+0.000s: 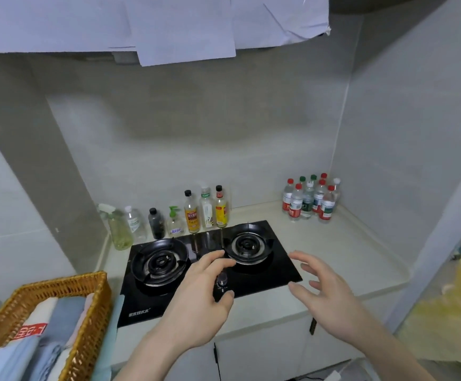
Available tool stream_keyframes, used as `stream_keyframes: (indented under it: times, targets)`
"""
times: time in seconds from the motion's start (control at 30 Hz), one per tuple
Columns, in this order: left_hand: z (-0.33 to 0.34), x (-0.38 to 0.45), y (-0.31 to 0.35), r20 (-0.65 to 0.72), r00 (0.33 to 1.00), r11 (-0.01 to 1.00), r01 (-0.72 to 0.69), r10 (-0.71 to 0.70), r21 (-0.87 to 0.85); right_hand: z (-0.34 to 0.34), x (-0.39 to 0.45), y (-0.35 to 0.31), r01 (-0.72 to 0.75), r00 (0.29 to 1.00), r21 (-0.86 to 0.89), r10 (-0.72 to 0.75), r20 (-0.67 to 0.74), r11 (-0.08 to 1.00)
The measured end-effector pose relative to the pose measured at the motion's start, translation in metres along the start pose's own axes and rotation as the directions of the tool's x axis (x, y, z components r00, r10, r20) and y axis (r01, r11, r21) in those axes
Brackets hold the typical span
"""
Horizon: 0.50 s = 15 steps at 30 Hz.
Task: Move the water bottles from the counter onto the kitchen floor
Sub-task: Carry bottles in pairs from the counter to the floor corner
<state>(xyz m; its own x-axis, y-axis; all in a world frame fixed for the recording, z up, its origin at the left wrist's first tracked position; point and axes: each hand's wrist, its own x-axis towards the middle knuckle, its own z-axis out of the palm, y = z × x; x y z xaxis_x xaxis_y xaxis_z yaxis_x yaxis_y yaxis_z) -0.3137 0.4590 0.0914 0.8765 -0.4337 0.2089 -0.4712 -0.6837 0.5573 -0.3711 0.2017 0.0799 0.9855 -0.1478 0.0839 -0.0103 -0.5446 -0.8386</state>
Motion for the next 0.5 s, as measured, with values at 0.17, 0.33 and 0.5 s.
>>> stream_keyframes:
  times: [0.17,0.33,0.5]
  targets:
    - [0.03,0.07,0.01,-0.024,0.999,0.999,0.04,-0.04,-0.005,-0.037,0.069,0.029,-0.001,0.999,0.016,0.0,0.047,1.0]
    - [0.057,0.132,0.024,-0.044,0.996,0.996,0.083,-0.084,-0.02,-0.072,0.136,0.058,0.007,0.995,0.006,-0.007,0.097,1.0]
    - [0.074,0.178,0.021,-0.034,0.992,0.992,0.123,-0.123,-0.027,-0.092,0.193,0.075,-0.003,0.991,0.014,0.001,0.13,1.0]
